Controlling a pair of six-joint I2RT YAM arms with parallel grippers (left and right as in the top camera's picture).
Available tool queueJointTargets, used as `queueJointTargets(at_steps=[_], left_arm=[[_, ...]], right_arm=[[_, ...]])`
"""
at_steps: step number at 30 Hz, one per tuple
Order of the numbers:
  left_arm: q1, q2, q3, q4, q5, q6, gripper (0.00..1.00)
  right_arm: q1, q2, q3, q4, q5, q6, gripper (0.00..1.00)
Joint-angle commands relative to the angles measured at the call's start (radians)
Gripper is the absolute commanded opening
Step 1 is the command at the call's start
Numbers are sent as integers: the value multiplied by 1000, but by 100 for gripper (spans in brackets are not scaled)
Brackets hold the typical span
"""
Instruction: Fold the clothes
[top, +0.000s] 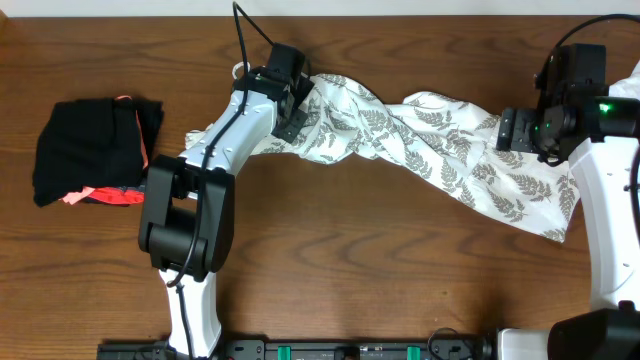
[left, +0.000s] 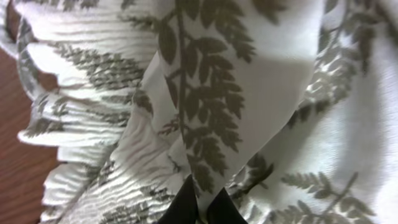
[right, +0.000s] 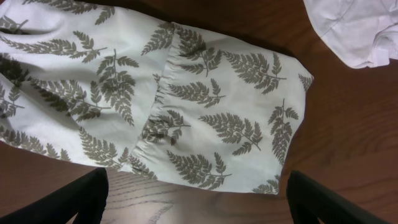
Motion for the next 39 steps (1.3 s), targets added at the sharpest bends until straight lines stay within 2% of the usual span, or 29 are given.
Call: queueJointTargets(at_steps=[1, 4, 9, 14, 25, 31, 39], left_arm=[[2, -47, 1, -28, -83, -21, 6], [3, -139, 6, -56, -130, -85, 6], [2, -328, 6, -92, -129, -135, 6], [3, -452, 6, -140, -129, -137, 6], [5, -474, 5, -191, -130, -137, 6], [5, -474, 5, -191, -130, -137, 6], [5, -474, 5, -191, -130, -137, 6]], right_arm=[[-6, -19, 6, 0, -3, 3, 89], [-6, -19, 6, -1, -3, 17, 86], [-11, -13, 5, -21, -4, 64, 85], [-39, -3, -56, -37, -23, 143, 86], [-67, -3, -418, 106, -300, 161, 89], [-67, -3, -551, 184, -326, 209, 89], [-67, -3, -674, 455, -312, 235, 88]])
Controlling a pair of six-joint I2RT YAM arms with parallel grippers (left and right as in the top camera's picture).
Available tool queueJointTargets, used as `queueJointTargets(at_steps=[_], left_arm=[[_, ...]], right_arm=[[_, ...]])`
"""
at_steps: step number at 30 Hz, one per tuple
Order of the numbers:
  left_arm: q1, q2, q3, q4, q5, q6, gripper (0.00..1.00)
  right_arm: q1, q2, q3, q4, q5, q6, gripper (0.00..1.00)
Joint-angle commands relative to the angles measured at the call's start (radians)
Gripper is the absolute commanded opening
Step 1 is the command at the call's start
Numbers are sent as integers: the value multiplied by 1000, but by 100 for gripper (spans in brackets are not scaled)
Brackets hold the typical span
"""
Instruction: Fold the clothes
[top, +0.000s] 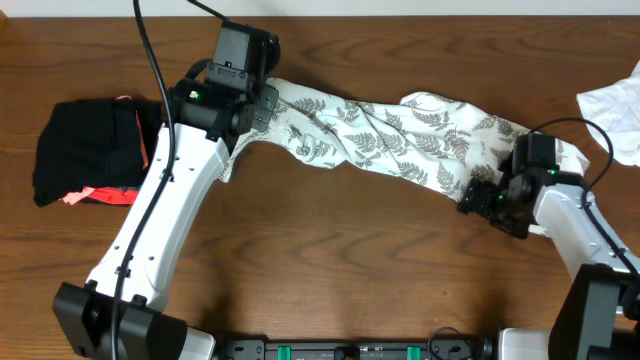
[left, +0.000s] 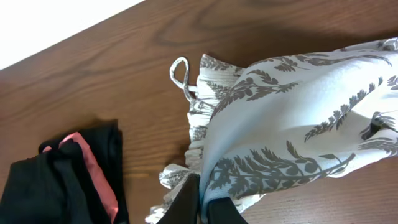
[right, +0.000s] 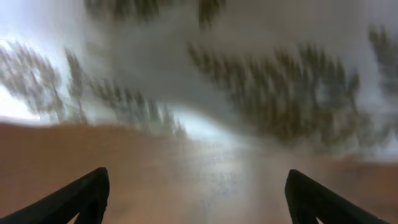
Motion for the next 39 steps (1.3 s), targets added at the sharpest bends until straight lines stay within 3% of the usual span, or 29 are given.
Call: queueJointTargets(at_steps=[1, 7, 20, 30, 33, 39], left_arm=[[4, 1, 2, -3, -12, -6, 6], [4, 1, 2, -3, -12, -5, 6], [4, 1, 2, -16, -12, -5, 6], [4, 1, 2, -19, -12, -6, 6], [4, 1, 2, -19, -12, -6, 6], [4, 1, 2, -21, -12, -6, 6]], right_arm=[[-5, -3, -39, 68, 9, 49, 88], [-5, -3, -100, 185, 104, 130, 86], [-5, -3, -114, 188, 246, 171, 90], [-6, -3, -159, 106, 266, 625, 99], [-9, -3, -208, 178, 273, 662, 99], [-20, -3, -334, 477, 264, 682, 99]])
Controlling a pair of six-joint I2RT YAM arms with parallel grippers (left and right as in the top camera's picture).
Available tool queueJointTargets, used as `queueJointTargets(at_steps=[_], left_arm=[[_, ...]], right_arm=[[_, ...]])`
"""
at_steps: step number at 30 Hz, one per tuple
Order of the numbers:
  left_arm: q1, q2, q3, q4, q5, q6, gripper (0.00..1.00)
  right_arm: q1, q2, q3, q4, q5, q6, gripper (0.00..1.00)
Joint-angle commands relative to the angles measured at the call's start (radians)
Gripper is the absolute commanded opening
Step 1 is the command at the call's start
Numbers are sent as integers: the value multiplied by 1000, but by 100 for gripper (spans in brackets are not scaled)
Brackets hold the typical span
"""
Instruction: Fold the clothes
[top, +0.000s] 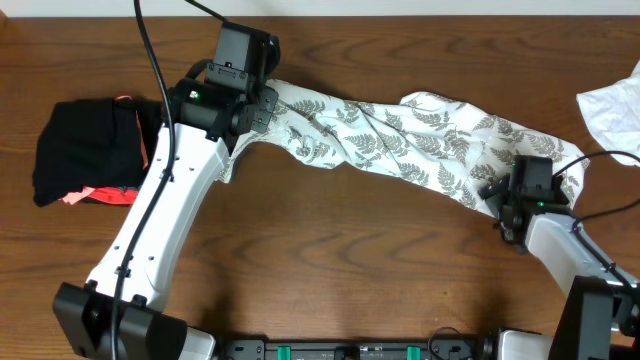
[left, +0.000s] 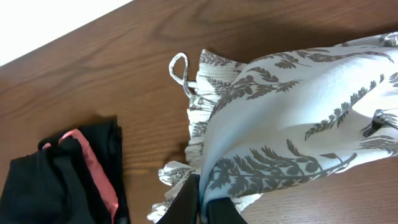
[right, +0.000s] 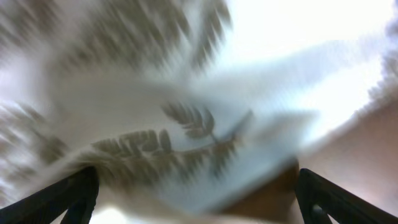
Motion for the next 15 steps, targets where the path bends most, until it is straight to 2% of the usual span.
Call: queueJointTargets(at_steps=[1, 5, 6, 7, 9, 10, 11, 12, 13, 15], left_arm=[[4, 1, 2, -6, -12, -6, 6], [4, 1, 2, -16, -12, -6, 6], [4, 1, 2, -17, -12, -6, 6], [4, 1, 2, -17, -12, -6, 6], [4, 1, 2, -17, -12, -6, 6], [4, 1, 2, -17, -12, -6, 6], [4, 1, 2, -17, -12, -6, 5], [4, 1, 2, -17, -12, -6, 6], [4, 1, 2, -17, -12, -6, 6], [4, 1, 2, -18, -12, -6, 6]], right_arm=[[-11, 53, -117, 86, -97, 97, 99], [-11, 53, -172, 232, -116, 102, 99], [-11, 53, -177, 248, -116, 102, 98], [-11, 53, -180, 258, -116, 102, 92], [-11, 53, -180, 264, -115, 101, 74], [-11, 53, -180, 267, -115, 101, 60], [-11, 53, -180, 267, -115, 101, 43], [-11, 53, -180, 267, -115, 100, 18], [-11, 53, -180, 268, -115, 100, 1], [-11, 53, -179, 283, -116, 74, 1]])
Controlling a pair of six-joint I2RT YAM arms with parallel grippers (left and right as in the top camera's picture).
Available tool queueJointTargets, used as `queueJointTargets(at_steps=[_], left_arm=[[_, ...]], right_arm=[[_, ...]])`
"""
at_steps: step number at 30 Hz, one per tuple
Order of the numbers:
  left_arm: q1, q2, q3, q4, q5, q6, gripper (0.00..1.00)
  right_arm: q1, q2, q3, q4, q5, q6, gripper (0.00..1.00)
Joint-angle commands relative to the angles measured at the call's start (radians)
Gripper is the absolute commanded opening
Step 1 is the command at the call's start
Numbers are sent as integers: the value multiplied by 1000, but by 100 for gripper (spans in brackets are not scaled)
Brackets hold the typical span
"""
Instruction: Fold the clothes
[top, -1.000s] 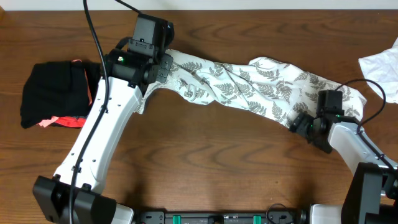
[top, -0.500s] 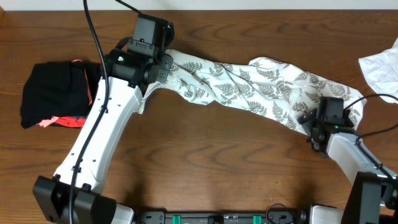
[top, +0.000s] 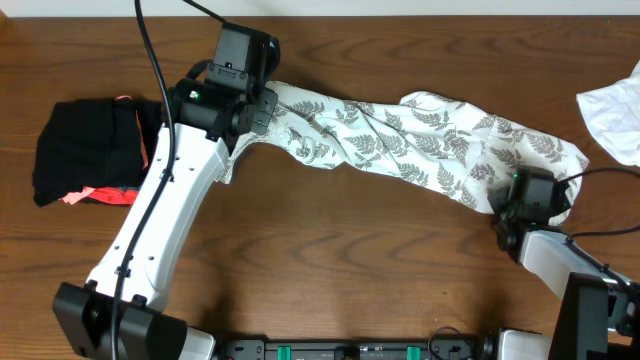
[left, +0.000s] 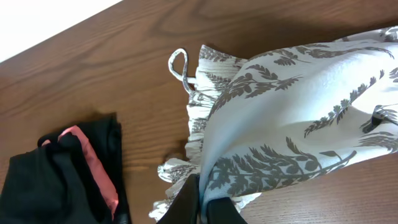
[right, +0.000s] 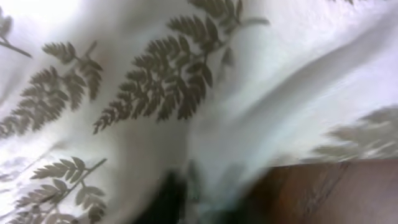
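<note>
A white fern-print garment (top: 400, 145) lies stretched in a long twisted band across the back of the table. My left gripper (top: 262, 105) is shut on its left end, near the ruffled edge and strap loop (left: 179, 65); the cloth (left: 280, 124) hangs pinched in the left gripper (left: 202, 208). My right gripper (top: 527, 195) sits at the garment's right lower corner. In the right wrist view the cloth (right: 155, 93) fills the frame and the blurred right gripper (right: 199, 199) has its dark fingers drawn together on a fold.
A folded pile of black clothes with a pink edge (top: 90, 150) lies at the left; the left wrist view shows this black pile (left: 56, 174) too. A white cloth (top: 612, 110) lies at the right edge. Bare wooden table (top: 350, 260) fills the front.
My right gripper's fingers stood wide apart around the garment's right corner; now they are together on a fold of it. The left gripper and the garment's left end have not moved.
First the garment lay bunched, my left gripper shut on its left part and my right gripper open high over its right end. Then the left held that end farther left, the cloth drawn straighter, with the right low beside the corner. Now both grip the ends.
</note>
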Motion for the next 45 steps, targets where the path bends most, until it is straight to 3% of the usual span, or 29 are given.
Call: queueJointTargets(at_steps=[1, 6, 13, 20, 26, 31, 45], left_arm=[[4, 1, 2, -5, -12, -6, 6], [8, -1, 2, 23, -33, -5, 6], [9, -25, 2, 178, -155, 7, 6], [9, -40, 2, 234, -162, 25, 6], [9, -43, 2, 225, -196, 25, 6], [9, -68, 2, 219, -196, 25, 6], [9, -138, 2, 190, -195, 24, 6]], right_arm=[[1, 47, -46, -14, -107, -21, 1], [0, 5, 28, -50, -127, -253, 1], [-43, -95, 427, -432, -111, -438, 1], [-105, -98, 855, -703, -6, -548, 1], [-174, -98, 1062, -820, 4, -555, 1], [-189, -98, 1151, -907, 12, -576, 1], [-189, -85, 1154, -1019, 47, -596, 1]])
